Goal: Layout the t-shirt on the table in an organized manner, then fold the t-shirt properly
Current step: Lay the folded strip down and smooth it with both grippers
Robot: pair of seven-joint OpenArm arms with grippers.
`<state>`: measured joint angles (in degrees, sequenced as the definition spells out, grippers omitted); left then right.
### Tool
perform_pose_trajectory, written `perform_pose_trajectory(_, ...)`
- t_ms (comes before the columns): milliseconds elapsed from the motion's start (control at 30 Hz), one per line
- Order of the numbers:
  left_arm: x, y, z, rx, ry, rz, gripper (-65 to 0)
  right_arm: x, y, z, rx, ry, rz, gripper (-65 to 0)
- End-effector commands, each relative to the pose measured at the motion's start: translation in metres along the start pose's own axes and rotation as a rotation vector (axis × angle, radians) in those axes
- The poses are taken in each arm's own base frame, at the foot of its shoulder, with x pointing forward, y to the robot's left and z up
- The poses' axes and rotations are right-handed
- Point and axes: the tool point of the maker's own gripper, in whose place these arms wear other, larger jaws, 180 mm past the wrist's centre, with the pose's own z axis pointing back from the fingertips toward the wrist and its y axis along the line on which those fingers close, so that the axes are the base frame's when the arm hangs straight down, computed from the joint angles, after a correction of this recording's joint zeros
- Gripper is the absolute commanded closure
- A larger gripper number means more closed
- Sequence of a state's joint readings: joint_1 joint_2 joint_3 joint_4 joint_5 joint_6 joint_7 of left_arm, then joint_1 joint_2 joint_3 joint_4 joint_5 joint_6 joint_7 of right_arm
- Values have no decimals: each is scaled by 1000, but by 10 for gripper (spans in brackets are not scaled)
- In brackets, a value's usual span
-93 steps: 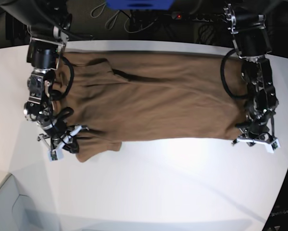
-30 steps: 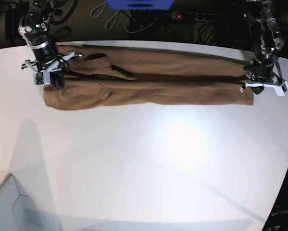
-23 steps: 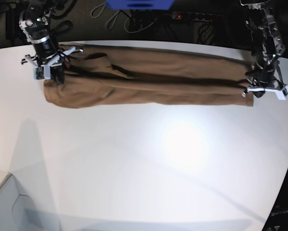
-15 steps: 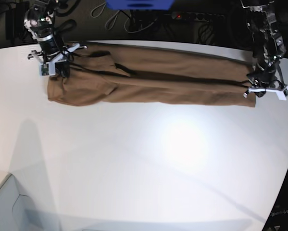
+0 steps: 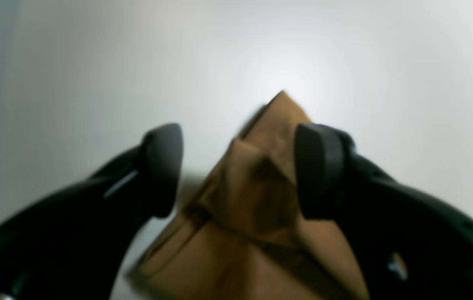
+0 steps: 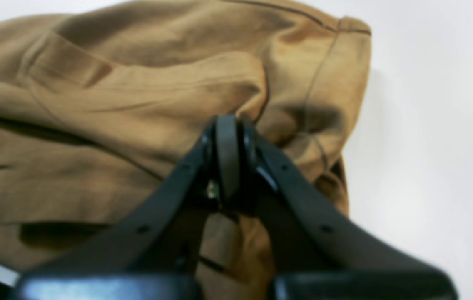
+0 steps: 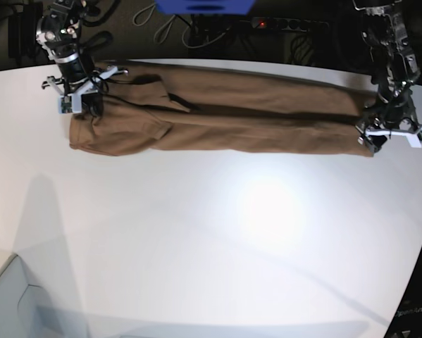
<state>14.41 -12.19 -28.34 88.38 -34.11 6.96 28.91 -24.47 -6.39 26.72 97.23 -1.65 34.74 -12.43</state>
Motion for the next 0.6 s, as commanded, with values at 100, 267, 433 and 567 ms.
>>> perform_pose_trajectory(100, 20, -9, 13, -32, -66, -29, -422, 11, -1, 2, -1, -44, 1, 0)
perform_pose_trajectory(267, 1, -3, 22, -21, -34, -23, -422, 12, 7, -1, 22, -47, 4, 0)
perform_pose_trajectory(433, -17, 8, 20, 7, 16, -25, -422, 13, 12, -2, 36, -47, 4, 0)
perform_pose_trajectory(567, -32, 12, 14, 17, 55, -30, -422, 13, 20, -4, 55, -45, 8, 0)
